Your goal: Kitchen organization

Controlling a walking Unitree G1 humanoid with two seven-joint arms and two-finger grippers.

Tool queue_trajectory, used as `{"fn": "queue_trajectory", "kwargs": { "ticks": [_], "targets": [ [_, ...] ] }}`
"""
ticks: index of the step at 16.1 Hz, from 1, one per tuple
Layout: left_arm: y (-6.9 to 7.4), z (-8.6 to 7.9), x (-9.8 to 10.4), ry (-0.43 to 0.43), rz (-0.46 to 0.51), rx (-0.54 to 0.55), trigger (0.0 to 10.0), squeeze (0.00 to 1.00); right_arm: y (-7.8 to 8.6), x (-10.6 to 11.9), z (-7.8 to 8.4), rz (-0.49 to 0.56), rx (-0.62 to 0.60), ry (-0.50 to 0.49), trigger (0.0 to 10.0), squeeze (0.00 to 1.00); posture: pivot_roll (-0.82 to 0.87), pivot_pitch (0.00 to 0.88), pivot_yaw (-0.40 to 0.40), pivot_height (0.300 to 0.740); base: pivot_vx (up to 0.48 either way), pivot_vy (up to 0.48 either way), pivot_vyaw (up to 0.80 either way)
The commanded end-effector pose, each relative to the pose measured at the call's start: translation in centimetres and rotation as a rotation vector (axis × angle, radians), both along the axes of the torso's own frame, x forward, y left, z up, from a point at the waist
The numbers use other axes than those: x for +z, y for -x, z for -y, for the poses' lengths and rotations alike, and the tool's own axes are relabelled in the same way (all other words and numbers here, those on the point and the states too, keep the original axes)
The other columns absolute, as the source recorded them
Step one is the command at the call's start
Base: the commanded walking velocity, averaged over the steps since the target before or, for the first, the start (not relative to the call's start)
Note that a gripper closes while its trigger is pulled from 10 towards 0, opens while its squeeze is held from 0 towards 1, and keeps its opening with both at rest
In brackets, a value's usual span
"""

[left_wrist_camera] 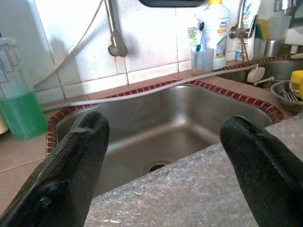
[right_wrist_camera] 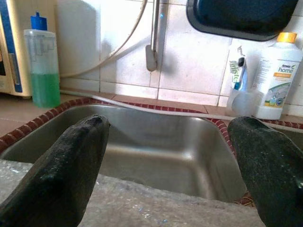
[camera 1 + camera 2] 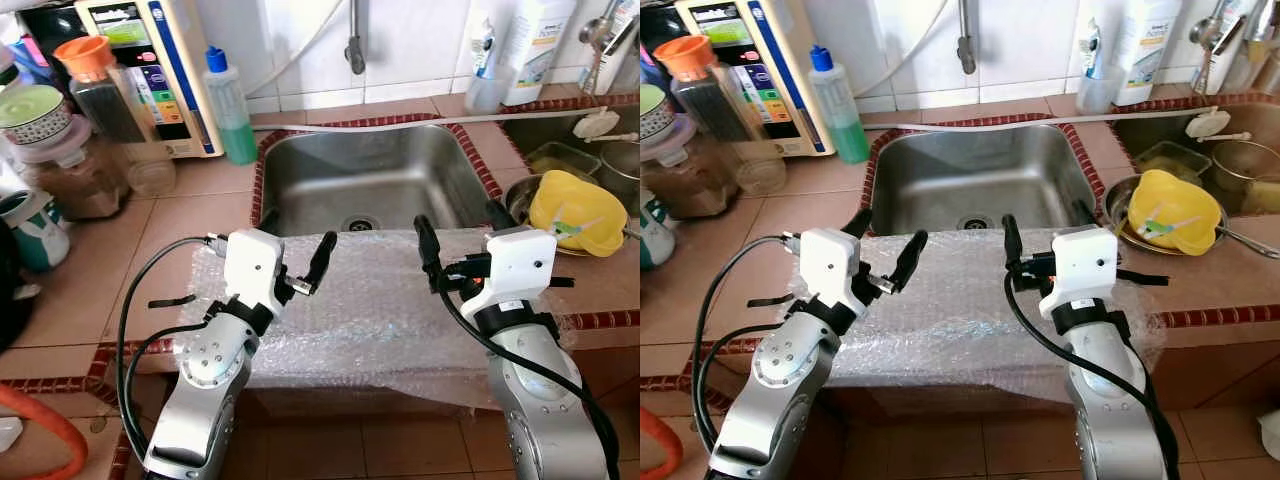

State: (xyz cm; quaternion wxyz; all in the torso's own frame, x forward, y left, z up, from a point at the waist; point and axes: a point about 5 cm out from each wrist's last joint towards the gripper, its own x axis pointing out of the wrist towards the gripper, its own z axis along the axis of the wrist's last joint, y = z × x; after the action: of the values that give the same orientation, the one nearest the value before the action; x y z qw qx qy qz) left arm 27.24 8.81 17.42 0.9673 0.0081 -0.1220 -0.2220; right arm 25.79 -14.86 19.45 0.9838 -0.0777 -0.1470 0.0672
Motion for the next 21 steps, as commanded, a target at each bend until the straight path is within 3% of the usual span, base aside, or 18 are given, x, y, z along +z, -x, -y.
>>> {"fn": "queue_trajectory", "kwargs": {
  "ticks": [1,5,9,14,21],
  "targets": [
    [0.2,-0.4,0.0,-0.006,-0.009,-0.005,10.0,0.0,0.3,0.1,-0.1,0.011,0.012,0.007,10.0,1.0,-0.25,0.111,0.118,0.74,0.0,0.0,0.0],
    [0.5,-1.0,-0.8,-0.029,-0.043,0.014,10.0,0.0,0.4,-0.2,0.1,-0.007,-0.003,0.011,10.0,1.0,-0.26,0.111,0.12,0.74,0.0,0.0,0.0],
    [0.4,-1.2,-1.1,-0.043,-0.056,0.067,10.0,0.0,0.4,-0.5,0.1,-0.019,0.001,0.011,10.0,1.0,-0.26,0.113,0.12,0.74,0.0,0.0,-0.76],
    [0.5,-1.5,-1.6,-0.065,-0.067,0.077,10.0,0.0,0.5,-0.8,-0.2,-0.026,0.019,0.022,10.0,1.0,-0.25,0.113,0.118,0.74,0.0,0.0,0.0],
    [0.6,-1.4,-1.6,-0.054,-0.069,0.082,10.0,0.0,0.5,-0.5,-0.4,-0.002,0.033,0.051,10.0,1.0,-0.25,0.113,0.113,0.74,0.0,-0.306,0.0]
  ]
}}
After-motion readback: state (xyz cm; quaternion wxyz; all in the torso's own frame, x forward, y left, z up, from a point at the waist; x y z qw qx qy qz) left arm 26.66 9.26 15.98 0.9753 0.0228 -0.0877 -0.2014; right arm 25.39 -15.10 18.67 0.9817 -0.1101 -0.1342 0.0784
